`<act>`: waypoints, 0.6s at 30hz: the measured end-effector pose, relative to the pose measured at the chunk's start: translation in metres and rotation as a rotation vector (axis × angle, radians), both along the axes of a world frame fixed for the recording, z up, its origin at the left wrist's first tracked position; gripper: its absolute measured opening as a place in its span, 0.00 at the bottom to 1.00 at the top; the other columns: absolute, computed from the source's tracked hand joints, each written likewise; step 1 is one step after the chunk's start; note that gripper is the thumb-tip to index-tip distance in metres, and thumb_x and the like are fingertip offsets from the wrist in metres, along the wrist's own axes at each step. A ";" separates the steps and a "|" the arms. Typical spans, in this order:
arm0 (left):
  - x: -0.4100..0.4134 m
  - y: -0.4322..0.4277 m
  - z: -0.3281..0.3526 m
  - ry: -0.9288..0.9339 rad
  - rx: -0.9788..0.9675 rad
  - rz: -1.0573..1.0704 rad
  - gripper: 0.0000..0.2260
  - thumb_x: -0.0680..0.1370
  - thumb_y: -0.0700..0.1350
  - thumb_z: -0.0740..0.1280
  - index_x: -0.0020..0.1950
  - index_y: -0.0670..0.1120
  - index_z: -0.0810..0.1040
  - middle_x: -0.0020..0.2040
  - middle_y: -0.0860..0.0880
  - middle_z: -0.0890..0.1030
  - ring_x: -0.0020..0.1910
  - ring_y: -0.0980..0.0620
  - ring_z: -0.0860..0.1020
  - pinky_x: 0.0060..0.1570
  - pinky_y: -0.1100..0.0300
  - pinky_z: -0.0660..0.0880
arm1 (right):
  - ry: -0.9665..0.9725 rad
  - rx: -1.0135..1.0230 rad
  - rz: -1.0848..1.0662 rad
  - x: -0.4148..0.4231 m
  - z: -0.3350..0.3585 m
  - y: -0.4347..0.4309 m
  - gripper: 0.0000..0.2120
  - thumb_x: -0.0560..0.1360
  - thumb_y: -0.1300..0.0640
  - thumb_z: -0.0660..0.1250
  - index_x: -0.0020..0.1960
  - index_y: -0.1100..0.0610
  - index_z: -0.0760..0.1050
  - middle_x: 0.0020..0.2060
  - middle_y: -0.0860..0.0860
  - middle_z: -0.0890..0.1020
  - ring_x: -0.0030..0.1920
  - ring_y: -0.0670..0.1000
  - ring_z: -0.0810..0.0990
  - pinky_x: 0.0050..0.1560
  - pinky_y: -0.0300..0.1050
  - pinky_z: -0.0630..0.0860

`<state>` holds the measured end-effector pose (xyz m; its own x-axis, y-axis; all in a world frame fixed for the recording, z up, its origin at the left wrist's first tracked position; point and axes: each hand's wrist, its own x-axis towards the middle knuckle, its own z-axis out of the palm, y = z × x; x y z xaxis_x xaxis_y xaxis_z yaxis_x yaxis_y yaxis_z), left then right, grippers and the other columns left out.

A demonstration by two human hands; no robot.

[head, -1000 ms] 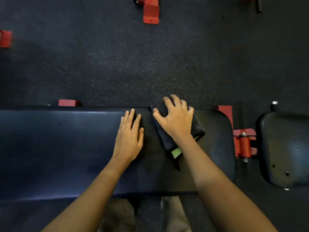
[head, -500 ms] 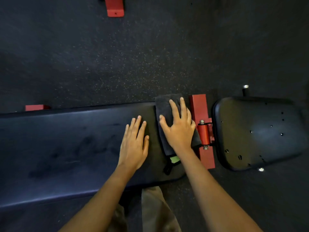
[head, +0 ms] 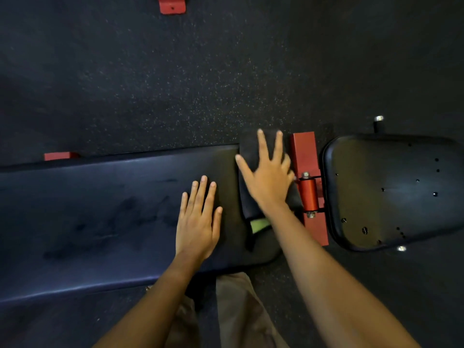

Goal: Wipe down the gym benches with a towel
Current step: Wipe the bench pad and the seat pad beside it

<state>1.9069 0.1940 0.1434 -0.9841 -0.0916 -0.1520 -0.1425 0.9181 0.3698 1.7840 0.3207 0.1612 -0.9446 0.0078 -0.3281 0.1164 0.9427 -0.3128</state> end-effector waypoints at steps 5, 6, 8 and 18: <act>0.006 -0.004 0.006 0.066 0.078 0.099 0.22 0.80 0.48 0.54 0.72 0.40 0.64 0.73 0.40 0.63 0.74 0.46 0.56 0.73 0.54 0.47 | 0.181 0.023 0.328 0.047 0.005 0.002 0.34 0.76 0.37 0.59 0.78 0.43 0.53 0.79 0.53 0.50 0.71 0.65 0.63 0.64 0.65 0.65; 0.008 -0.007 0.007 0.076 0.083 0.130 0.22 0.80 0.48 0.54 0.71 0.39 0.65 0.73 0.40 0.64 0.73 0.45 0.57 0.73 0.54 0.47 | 0.202 0.000 0.408 0.075 0.007 0.013 0.34 0.75 0.38 0.60 0.78 0.43 0.54 0.79 0.53 0.51 0.70 0.64 0.63 0.63 0.64 0.65; 0.013 -0.015 0.008 0.085 0.076 0.152 0.22 0.80 0.48 0.54 0.70 0.38 0.67 0.72 0.39 0.64 0.73 0.45 0.57 0.73 0.54 0.47 | 0.228 -0.036 0.551 0.122 0.007 0.038 0.33 0.74 0.40 0.62 0.77 0.42 0.56 0.78 0.51 0.52 0.70 0.63 0.65 0.62 0.65 0.68; 0.037 -0.085 0.005 0.057 0.033 0.189 0.23 0.80 0.49 0.54 0.71 0.38 0.67 0.73 0.38 0.64 0.73 0.45 0.57 0.73 0.55 0.45 | 0.140 0.153 0.226 0.014 0.009 -0.090 0.31 0.78 0.38 0.56 0.77 0.45 0.55 0.78 0.55 0.52 0.70 0.67 0.62 0.63 0.70 0.62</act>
<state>1.9441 0.1093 0.1483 -0.9570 -0.2713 -0.1027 -0.2891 0.8644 0.4114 1.7976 0.2311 0.1702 -0.9641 -0.1684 -0.2055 -0.1358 0.9771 -0.1636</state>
